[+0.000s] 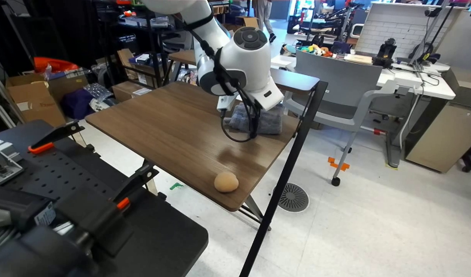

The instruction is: Move the brown object forward then use the towel to wipe the table

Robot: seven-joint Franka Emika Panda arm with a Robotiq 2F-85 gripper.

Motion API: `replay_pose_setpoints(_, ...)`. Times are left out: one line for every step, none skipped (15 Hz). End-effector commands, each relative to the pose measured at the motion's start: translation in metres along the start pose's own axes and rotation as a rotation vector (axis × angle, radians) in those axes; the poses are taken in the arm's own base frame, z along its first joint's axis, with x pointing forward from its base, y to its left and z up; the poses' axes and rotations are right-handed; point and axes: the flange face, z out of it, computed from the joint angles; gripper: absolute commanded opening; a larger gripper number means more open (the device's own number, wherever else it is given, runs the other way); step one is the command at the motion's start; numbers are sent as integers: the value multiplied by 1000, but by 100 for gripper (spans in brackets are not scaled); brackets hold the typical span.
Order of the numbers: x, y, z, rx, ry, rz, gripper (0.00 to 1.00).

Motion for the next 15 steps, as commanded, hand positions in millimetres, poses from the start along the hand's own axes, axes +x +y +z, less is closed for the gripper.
replay_pose_setpoints(-79,-14,34,70,-143,-42,100)
replay_pose_setpoints(-101,-26,34,97,-189,-65,100)
replay_pose_setpoints(-125,-36,35,117,-236,-89,100)
replay_pose_setpoints(-151,-46,35,142,-281,-111,100)
replay_pose_setpoints(-178,-53,36,159,-324,-130,100)
replay_pose_setpoints(-208,-61,37,179,-372,-146,100)
replay_pose_setpoints(-238,-65,38,191,-418,-159,100)
replay_pose_setpoints(-268,-67,38,198,-461,-169,100)
replay_pose_setpoints(-296,-66,40,201,-501,-179,100)
replay_pose_setpoints(-317,-64,39,201,-539,-189,100)
replay_pose_setpoints(-330,-62,39,199,-568,-196,100)
replay_pose_setpoints(-339,-60,39,192,-589,-199,100)
replay_pose_setpoints(-338,-54,39,164,-602,-194,100)
replay_pose_setpoints(-334,-47,37,127,-607,-186,100)
replay_pose_setpoints(-318,-40,33,96,-598,-178,100)
